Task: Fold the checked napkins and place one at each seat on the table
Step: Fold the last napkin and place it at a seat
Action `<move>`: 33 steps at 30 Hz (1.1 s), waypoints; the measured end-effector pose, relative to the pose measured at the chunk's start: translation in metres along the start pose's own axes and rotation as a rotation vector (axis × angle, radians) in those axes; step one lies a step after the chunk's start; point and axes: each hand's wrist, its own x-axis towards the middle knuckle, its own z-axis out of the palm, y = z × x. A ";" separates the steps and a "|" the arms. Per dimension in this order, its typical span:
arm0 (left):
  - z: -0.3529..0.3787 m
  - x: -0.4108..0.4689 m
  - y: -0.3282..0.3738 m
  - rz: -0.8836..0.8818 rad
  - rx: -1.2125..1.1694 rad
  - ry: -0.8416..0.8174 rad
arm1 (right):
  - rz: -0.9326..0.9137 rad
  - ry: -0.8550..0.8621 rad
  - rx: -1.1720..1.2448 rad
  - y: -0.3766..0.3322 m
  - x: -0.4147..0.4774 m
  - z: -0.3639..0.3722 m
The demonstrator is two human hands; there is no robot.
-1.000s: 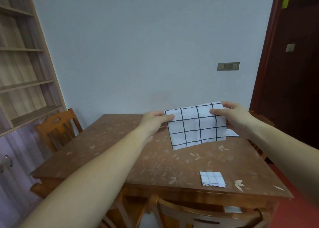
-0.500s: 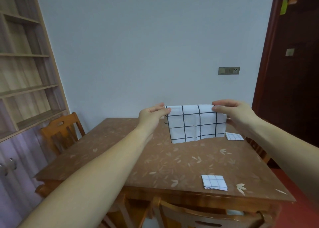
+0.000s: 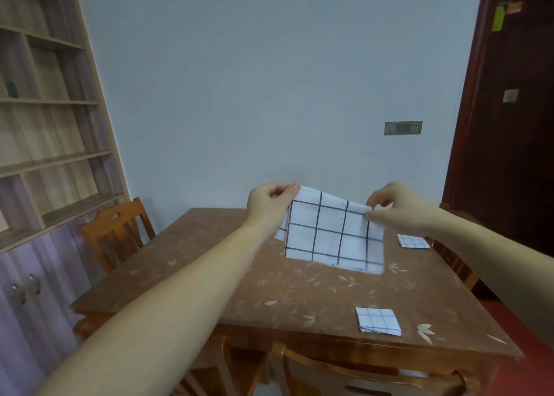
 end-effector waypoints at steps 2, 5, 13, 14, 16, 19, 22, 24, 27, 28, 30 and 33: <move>0.000 -0.003 0.003 0.017 0.068 -0.085 | -0.061 -0.072 0.034 -0.012 -0.004 0.002; 0.007 -0.013 0.008 -0.006 0.118 -0.222 | -0.161 -0.131 0.176 -0.033 -0.005 0.010; 0.012 -0.020 0.013 0.004 0.102 -0.332 | -0.323 -0.057 0.037 -0.051 -0.007 0.019; 0.010 -0.019 0.013 0.007 0.104 -0.348 | -0.312 -0.069 0.057 -0.049 -0.006 0.018; 0.007 -0.017 0.014 0.018 0.164 -0.395 | -0.296 -0.083 0.099 -0.046 -0.004 0.016; 0.002 -0.011 0.011 0.016 0.253 -0.470 | -0.247 -0.094 0.170 -0.040 -0.003 0.014; 0.001 -0.011 0.008 0.007 0.350 -0.501 | -0.185 -0.118 0.257 -0.031 -0.005 0.012; 0.003 -0.011 0.007 0.019 0.379 -0.502 | -0.199 -0.127 0.254 -0.030 -0.007 0.011; 0.007 -0.010 0.006 0.041 0.423 -0.496 | -0.233 -0.109 0.254 -0.030 -0.009 0.011; 0.008 -0.009 0.005 0.050 0.442 -0.494 | -0.249 -0.102 0.258 -0.032 -0.009 0.011; 0.010 -0.008 0.004 0.058 0.451 -0.496 | -0.298 -0.078 0.190 -0.035 -0.009 0.009; 0.010 -0.006 0.002 0.067 0.459 -0.495 | -0.317 -0.079 0.069 -0.038 -0.007 0.006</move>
